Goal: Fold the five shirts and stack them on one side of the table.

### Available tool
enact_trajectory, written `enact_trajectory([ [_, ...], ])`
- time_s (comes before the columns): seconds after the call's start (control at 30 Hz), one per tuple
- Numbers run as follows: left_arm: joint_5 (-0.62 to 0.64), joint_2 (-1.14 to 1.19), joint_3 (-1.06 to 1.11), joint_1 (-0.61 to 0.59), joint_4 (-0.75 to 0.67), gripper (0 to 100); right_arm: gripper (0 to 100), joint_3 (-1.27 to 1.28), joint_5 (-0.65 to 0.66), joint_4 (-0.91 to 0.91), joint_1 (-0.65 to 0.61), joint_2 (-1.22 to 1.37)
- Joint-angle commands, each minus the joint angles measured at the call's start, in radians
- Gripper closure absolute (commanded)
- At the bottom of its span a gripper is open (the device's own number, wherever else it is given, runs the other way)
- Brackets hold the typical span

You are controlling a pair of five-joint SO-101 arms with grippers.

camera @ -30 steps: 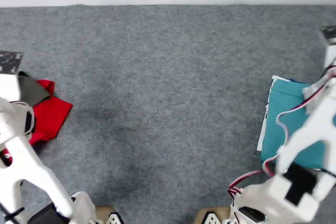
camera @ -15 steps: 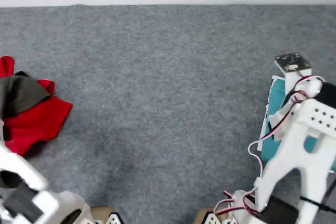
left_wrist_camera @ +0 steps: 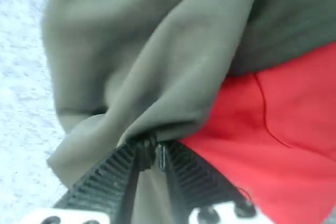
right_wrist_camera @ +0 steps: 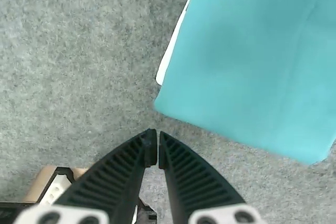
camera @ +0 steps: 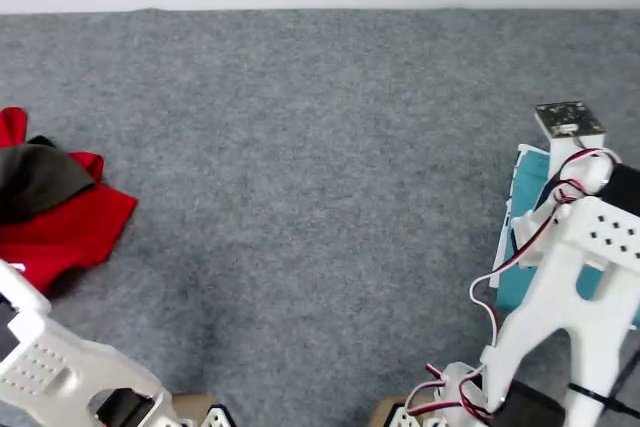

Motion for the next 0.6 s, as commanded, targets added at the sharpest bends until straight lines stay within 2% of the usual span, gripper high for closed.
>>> enact_trajectory([
  [0.0,0.028,-0.009,-0.130,0.002,0.097,100,99.0,-0.005,-0.020,0.044,-0.008,-0.042],
  [0.17,0.172,-0.009,-0.420,0.028,0.262,100,99.0,-0.005,-0.020,0.044,-0.010,-0.042],
  [0.3,0.327,-0.008,-0.717,0.133,0.405,100,99.0,-0.005,-0.020,0.044,-0.010,-0.042],
  [0.43,0.477,-0.048,-0.900,0.244,0.400,100,99.0,-0.005,-0.020,0.044,-0.010,-0.042],
  [0.57,0.493,-0.127,-0.946,0.436,0.400,100,99.0,-0.005,-0.020,0.044,-0.008,-0.042],
])
